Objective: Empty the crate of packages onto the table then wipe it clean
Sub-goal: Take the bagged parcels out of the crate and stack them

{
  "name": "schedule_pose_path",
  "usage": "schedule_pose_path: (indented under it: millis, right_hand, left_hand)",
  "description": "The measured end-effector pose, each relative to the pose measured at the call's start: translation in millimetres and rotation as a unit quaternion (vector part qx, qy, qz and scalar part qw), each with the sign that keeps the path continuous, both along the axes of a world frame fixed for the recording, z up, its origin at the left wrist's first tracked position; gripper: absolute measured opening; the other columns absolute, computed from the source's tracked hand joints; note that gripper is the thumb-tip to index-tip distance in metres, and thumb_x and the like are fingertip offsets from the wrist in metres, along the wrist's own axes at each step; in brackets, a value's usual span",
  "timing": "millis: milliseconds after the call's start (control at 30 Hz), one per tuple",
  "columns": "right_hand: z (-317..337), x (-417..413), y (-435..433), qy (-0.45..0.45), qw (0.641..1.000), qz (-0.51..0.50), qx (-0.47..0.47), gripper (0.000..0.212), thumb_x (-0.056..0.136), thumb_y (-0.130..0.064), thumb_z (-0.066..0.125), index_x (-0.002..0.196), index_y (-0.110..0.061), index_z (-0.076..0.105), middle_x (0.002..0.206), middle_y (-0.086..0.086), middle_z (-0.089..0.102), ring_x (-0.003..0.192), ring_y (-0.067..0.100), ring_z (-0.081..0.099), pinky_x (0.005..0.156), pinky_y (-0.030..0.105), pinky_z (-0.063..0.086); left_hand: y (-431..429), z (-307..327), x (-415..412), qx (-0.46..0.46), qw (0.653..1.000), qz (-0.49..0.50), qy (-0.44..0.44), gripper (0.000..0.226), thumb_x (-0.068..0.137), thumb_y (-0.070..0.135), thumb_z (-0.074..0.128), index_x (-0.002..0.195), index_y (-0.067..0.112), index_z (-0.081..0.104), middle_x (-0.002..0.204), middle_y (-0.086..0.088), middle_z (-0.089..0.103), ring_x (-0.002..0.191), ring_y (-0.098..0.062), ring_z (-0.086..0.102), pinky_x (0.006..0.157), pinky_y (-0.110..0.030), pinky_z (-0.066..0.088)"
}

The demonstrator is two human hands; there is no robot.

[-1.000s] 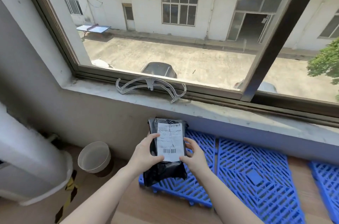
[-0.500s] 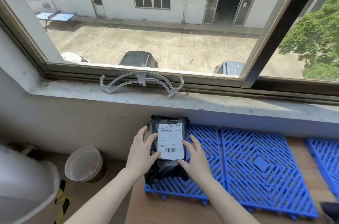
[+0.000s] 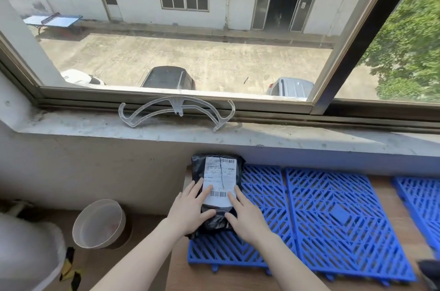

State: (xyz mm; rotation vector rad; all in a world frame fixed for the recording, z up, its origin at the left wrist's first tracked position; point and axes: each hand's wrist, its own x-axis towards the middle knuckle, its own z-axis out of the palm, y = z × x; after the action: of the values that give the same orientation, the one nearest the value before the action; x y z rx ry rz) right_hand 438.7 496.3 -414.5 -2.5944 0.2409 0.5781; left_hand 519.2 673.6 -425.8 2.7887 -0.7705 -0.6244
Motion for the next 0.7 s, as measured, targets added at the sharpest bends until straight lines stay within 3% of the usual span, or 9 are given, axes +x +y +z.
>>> schedule_pose_path:
  millis: [133, 367, 567, 700]
  right_hand:
    - [6.9, 3.7, -5.5, -0.015, 1.0, -0.02, 0.019, 0.062, 0.1, -0.045, 0.037, 0.154, -0.028, 0.012, 0.161, -0.01, -0.007, 0.148, 0.017, 0.009, 0.119, 0.043, 0.016]
    - [52.2, -31.4, -42.1, -0.098, 0.99, -0.084, 0.062, 0.055, 0.1, -0.042, 0.042, 0.151, -0.032, 0.023, 0.16, -0.015, 0.003, 0.146, 0.014, 0.014, 0.117, 0.036, 0.022]
    - [125.9, -103.8, -109.5, -0.225, 0.96, -0.154, 0.06, 0.046, 0.1, -0.034, 0.046, 0.144, -0.026, 0.038, 0.155, -0.011, 0.023, 0.142, 0.011, 0.023, 0.113, 0.032, 0.027]
    - [177.9, -181.9, -164.9, -0.305, 0.933, -0.188, 0.044, 0.041, 0.097, -0.026, 0.052, 0.137, -0.018, 0.047, 0.141, -0.003, 0.043, 0.132, 0.013, 0.039, 0.111, 0.034, 0.033]
  left_hand:
    - [-4.9, 9.9, 2.9, -0.008, 1.0, 0.004, -0.012, 0.071, 0.095, 0.061, 0.042, 0.155, 0.035, 0.015, 0.164, 0.003, 0.004, 0.15, -0.019, 0.003, 0.121, -0.039, 0.015]
    - [-17.7, 58.7, -11.9, -0.133, 0.987, 0.042, -0.078, 0.05, 0.097, 0.045, 0.05, 0.143, 0.026, 0.043, 0.15, 0.005, 0.038, 0.141, -0.016, 0.027, 0.112, -0.032, 0.03]
    - [-84.0, 118.3, -57.8, -0.253, 0.963, 0.028, -0.094, 0.043, 0.097, 0.034, 0.056, 0.137, 0.021, 0.05, 0.135, 0.002, 0.049, 0.128, -0.017, 0.041, 0.102, -0.026, 0.033]
    - [-151.4, 158.9, -121.1, -0.319, 0.941, -0.008, -0.11, 0.042, 0.094, 0.03, 0.061, 0.134, 0.019, 0.053, 0.127, 0.002, 0.053, 0.122, -0.017, 0.048, 0.098, -0.029, 0.038]
